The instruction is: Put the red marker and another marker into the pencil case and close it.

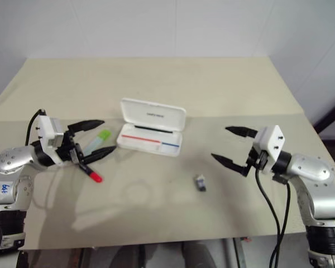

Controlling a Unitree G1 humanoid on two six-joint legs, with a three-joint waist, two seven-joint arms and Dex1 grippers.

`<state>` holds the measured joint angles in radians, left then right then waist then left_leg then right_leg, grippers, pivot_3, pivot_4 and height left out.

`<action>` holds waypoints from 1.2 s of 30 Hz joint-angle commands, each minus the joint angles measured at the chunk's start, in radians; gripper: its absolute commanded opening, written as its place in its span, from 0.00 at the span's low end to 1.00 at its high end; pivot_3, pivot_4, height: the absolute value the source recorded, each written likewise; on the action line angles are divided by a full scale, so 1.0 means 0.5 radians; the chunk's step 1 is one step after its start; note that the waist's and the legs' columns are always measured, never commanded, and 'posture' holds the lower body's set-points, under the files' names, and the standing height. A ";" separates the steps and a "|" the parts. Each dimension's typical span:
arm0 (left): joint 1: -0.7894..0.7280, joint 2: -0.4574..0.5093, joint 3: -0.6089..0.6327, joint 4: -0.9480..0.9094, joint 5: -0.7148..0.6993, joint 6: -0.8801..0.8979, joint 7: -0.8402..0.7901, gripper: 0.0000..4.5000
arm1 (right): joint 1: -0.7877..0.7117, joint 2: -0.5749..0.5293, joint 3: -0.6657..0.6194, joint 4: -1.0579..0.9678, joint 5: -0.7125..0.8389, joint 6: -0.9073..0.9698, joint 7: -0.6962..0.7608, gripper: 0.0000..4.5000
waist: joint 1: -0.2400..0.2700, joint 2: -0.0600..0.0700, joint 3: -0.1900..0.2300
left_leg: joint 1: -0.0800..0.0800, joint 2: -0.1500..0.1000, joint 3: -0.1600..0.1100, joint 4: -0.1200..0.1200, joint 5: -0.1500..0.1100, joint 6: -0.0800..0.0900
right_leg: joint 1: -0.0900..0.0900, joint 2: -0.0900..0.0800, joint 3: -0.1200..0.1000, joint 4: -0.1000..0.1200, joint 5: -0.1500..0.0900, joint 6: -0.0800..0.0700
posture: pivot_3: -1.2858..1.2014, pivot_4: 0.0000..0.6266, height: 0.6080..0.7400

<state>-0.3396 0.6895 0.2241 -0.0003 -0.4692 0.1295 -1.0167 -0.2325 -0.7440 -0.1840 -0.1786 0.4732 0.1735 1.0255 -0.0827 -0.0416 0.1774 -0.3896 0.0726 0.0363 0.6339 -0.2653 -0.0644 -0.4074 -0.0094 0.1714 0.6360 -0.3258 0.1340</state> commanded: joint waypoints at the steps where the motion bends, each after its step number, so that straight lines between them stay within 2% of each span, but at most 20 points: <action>1: -0.033 0.062 0.039 -0.073 -0.046 0.002 -0.047 0.99 | -0.117 -0.051 0.079 -0.087 0.050 0.197 0.001 1.00 | -0.004 0.000 0.000 | 0.000 0.000 0.000 0.000 0.000 0.000 | 0.000 0.000 0.000 0.000 0.000 0.000 | 0.52 0.24 1.00; 11: -0.032 0.135 0.130 0.021 -0.086 -0.015 -0.138 0.99 | -0.617 -0.024 0.441 -0.303 0.159 0.911 -0.065 1.00 | -0.004 0.002 0.001 | 0.000 0.000 0.000 0.000 0.001 0.000 | -0.004 0.000 0.000 0.006 -0.002 -0.003 | 0.52 0.24 1.00; 18: 0.101 0.237 0.307 -0.013 -0.097 -0.025 -0.143 0.99 | -0.792 0.115 0.838 -0.248 0.017 1.053 -0.052 1.00 | -0.014 0.001 0.001 | -0.002 0.002 0.001 -0.005 0.000 0.001 | -0.009 0.000 0.000 0.004 -0.004 -0.006 | 0.52 0.24 1.00; 21: 0.187 0.252 0.386 -0.068 -0.111 -0.011 -0.118 1.00 | -0.872 0.197 0.967 -0.142 -0.108 0.995 -0.054 0.87 | -0.016 0.001 0.002 | -0.002 0.002 0.001 -0.005 0.000 0.001 | -0.011 0.001 -0.001 0.006 -0.004 -0.007 | 0.52 0.24 1.00; 25: 0.313 0.262 0.458 -0.141 -0.138 0.023 -0.112 1.00 | -1.015 0.329 1.146 0.114 -0.319 0.847 -0.028 0.58 | -0.015 0.000 0.002 | -0.002 0.002 0.002 -0.004 0.000 0.001 | -0.010 0.000 -0.001 0.006 -0.004 -0.007 | 0.52 0.24 1.00; 36: 0.430 0.331 0.543 -0.258 -0.231 0.176 -0.136 1.00 | -1.299 0.537 1.257 0.731 -0.686 0.515 0.055 0.58 | -0.037 -0.001 0.002 | -0.002 0.002 0.001 -0.005 0.000 0.001 | -0.012 0.000 -0.004 0.010 -0.005 -0.009 | 0.52 0.24 1.00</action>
<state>-0.1293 0.8411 0.4695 -0.0892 -0.5540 0.2107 -1.0844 -0.8644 -0.4846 0.4395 0.1622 0.1538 0.4700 1.0401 -0.1010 -0.0421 0.1785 -0.3907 0.0736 0.0369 0.6313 -0.2651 -0.0641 -0.4135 -0.0094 0.1695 0.6412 -0.3284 0.1292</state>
